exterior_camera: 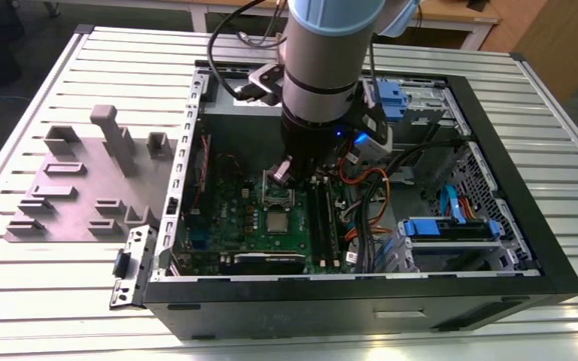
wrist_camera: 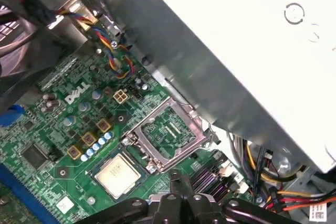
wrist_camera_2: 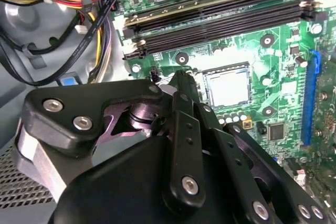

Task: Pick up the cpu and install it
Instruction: 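Close the cpu cover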

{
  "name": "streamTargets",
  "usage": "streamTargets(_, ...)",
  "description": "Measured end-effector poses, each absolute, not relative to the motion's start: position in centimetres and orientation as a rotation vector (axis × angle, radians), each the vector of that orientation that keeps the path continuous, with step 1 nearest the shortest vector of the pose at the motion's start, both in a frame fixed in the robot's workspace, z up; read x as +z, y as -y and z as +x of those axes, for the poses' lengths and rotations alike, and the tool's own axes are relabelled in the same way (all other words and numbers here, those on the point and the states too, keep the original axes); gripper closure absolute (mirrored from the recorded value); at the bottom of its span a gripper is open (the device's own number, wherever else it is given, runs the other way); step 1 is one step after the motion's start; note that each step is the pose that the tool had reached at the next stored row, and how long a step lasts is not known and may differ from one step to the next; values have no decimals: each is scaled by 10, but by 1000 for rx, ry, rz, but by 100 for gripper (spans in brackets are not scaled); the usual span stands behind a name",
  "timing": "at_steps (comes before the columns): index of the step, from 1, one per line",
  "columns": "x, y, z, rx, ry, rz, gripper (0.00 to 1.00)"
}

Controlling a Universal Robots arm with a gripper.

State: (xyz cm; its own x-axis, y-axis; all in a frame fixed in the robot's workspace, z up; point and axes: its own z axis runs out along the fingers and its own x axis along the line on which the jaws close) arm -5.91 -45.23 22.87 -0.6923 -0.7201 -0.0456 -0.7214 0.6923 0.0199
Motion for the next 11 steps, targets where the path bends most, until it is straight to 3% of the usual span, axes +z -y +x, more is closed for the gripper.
streamTargets(11,228,445,-50,58,-2816,-1315,89)
